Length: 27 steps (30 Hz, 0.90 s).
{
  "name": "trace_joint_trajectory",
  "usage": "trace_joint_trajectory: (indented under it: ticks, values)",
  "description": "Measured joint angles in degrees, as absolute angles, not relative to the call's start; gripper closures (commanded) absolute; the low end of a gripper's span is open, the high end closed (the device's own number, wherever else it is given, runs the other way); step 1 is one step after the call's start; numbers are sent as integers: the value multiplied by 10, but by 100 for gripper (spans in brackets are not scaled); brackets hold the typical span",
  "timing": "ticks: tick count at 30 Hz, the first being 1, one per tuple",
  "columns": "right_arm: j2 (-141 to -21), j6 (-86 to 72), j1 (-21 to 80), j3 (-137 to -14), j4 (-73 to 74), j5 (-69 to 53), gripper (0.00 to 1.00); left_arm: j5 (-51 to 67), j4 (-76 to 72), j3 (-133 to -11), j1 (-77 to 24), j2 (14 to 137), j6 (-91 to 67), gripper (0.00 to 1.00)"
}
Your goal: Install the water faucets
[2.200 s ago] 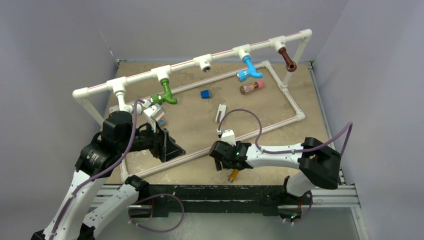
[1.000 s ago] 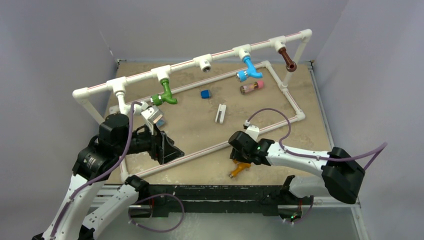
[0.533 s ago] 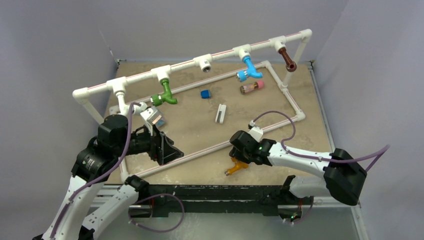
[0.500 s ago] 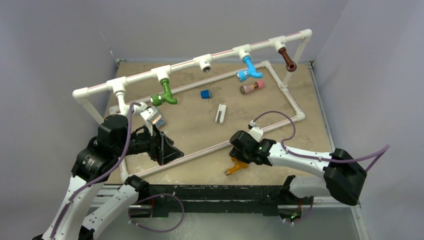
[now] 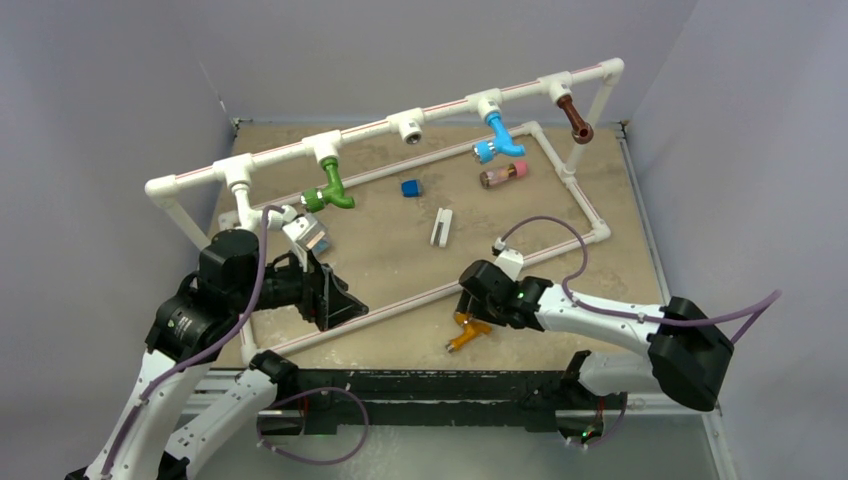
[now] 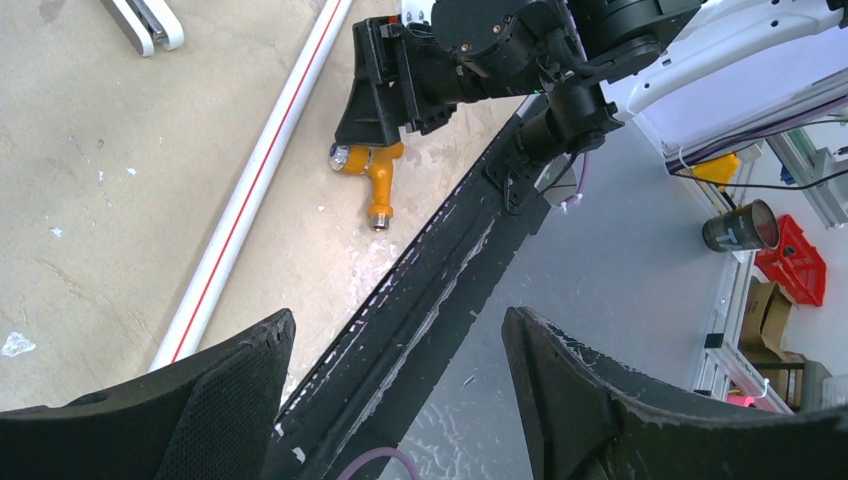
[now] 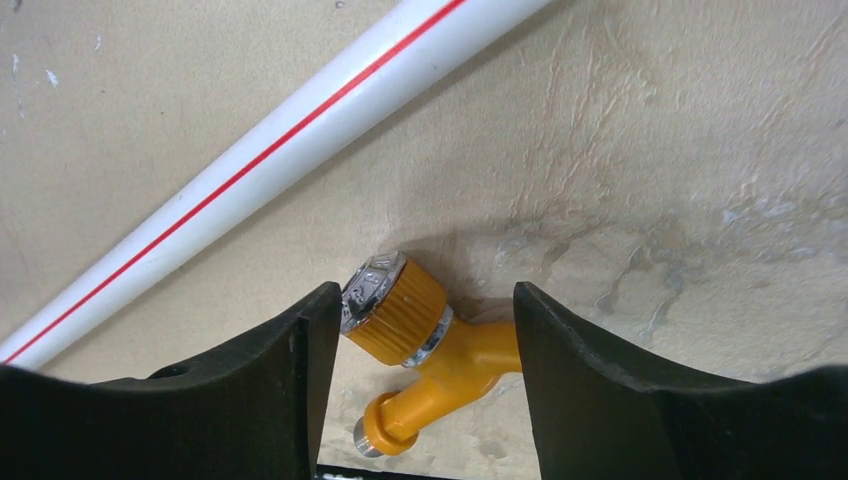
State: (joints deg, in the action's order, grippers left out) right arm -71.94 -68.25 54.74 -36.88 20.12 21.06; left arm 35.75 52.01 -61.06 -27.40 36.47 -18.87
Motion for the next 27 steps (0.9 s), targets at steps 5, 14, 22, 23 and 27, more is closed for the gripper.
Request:
trace_joint_trajectory:
  ticks: [5,14,22,23,27]
  values:
    - [-717,-626,552,-390,206,220,30,358,520,-608,-274,365,-189,25]
    - [-717,-527,601,-435,206,220,31,357,520,-602,-274,367,-189,25]
    - [-809,-503,638,-463,249,230,33,357,519,-601,-274,370,-188,25]
    - [-812,-503,638,-463,253,230,33,358,519,-601,-274,371,-188,25]
    - [-814,-502,639,-463,267,230,33,358,519,-601,-274,376,-184,25]
